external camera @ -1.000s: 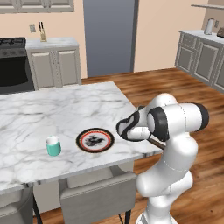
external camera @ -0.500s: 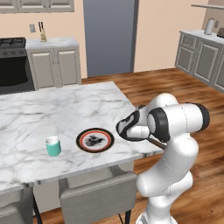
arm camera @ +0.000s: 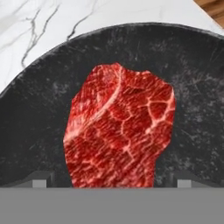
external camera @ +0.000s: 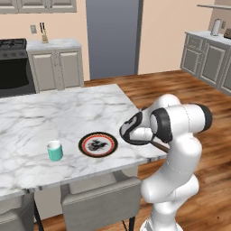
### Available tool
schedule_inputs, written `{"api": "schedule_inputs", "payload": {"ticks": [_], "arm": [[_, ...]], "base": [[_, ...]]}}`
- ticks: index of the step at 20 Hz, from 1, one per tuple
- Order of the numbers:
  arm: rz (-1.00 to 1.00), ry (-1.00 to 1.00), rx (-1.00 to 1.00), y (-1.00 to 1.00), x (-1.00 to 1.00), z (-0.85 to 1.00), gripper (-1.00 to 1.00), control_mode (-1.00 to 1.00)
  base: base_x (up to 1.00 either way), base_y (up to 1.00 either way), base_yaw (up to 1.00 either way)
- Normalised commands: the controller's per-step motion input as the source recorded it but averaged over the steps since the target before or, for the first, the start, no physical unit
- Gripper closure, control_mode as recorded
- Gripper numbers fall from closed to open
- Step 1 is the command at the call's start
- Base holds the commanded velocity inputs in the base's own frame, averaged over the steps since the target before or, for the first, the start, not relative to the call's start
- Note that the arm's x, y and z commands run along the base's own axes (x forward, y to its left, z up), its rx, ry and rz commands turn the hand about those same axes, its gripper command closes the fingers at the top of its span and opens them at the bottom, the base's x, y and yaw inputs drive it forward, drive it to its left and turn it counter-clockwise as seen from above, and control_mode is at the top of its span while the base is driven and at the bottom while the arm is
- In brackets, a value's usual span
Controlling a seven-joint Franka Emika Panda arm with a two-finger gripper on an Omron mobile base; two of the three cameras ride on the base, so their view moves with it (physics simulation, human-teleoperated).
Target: Pick up the pan with the steak in it and place it on the dining table. Then place the steak on the plate.
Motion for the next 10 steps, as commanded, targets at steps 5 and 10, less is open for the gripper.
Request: {"api": "schedule_inputs", "payload": {"ticks": [5, 10], "arm": [[0.0, 0.0, -0.01, 0.0, 0.22, -0.26, 1.0, -1.0], [0.0, 0.0, -0.02, 0.0, 0.03, -0.23, 1.0, -1.0]], "base": [[0.0, 0.0, 0.0], [0.0, 0.0, 0.0]]}}
